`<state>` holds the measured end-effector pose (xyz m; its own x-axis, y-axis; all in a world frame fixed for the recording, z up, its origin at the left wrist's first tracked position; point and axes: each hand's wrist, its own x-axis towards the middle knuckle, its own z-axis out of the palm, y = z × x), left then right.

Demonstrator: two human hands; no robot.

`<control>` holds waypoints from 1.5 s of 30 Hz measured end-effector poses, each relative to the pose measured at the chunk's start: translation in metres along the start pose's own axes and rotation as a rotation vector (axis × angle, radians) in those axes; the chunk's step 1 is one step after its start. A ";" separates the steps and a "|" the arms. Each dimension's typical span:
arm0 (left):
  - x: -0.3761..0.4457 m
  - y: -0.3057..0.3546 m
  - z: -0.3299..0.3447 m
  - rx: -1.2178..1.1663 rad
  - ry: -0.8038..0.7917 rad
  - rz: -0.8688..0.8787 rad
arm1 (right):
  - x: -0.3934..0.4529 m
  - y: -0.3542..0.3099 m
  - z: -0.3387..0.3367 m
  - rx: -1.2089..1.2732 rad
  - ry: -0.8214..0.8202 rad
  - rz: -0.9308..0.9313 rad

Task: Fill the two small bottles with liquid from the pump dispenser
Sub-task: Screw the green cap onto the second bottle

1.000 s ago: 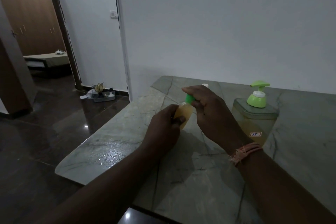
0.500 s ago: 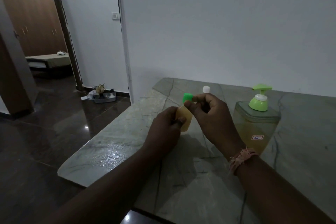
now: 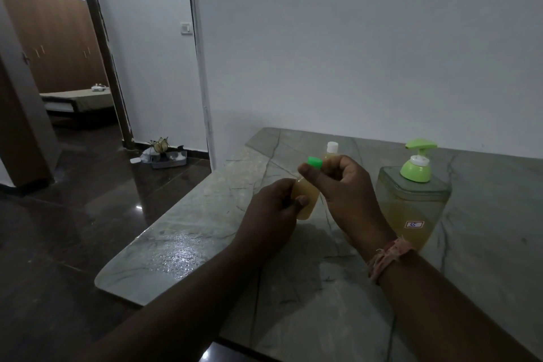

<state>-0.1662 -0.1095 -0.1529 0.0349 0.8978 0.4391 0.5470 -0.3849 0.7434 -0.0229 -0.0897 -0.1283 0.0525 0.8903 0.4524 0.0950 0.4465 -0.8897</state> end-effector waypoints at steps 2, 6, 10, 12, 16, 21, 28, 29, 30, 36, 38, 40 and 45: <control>0.001 0.000 0.000 -0.009 0.013 0.001 | 0.001 0.001 0.001 0.044 -0.047 0.041; 0.002 0.002 -0.001 -0.087 -0.056 -0.027 | 0.000 -0.003 0.003 0.061 -0.199 -0.003; 0.002 0.001 -0.002 -0.090 -0.030 -0.020 | -0.001 -0.005 0.005 0.024 -0.156 -0.054; 0.002 0.000 -0.002 -0.044 -0.003 0.010 | 0.001 -0.001 0.007 -0.017 -0.090 -0.020; -0.002 0.002 0.001 0.058 0.068 0.085 | -0.001 0.000 0.014 -0.186 0.077 -0.033; -0.004 0.004 0.002 0.201 0.163 0.158 | -0.003 -0.009 0.020 -0.167 0.182 -0.032; 0.000 0.004 0.004 -0.023 0.130 0.010 | -0.002 -0.010 0.016 0.033 -0.139 0.030; 0.000 0.005 0.003 -0.044 0.111 0.002 | -0.002 -0.010 0.015 0.037 -0.131 0.020; 0.000 0.006 0.003 -0.059 0.096 -0.001 | -0.001 -0.010 0.013 0.032 -0.118 0.015; 0.000 0.002 0.003 0.065 0.163 0.009 | -0.001 -0.009 0.011 -0.088 -0.030 0.006; -0.001 0.003 0.003 0.096 0.166 0.017 | -0.001 -0.008 0.015 -0.130 0.039 0.001; -0.002 0.006 0.003 0.139 0.170 0.026 | -0.002 -0.007 0.020 -0.152 0.106 0.003; 0.001 0.005 0.004 0.208 0.156 0.041 | -0.003 -0.008 0.024 -0.172 0.168 0.039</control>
<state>-0.1601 -0.1096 -0.1505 -0.0601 0.8325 0.5508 0.7086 -0.3531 0.6109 -0.0474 -0.0938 -0.1236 0.2229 0.8728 0.4342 0.2565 0.3772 -0.8899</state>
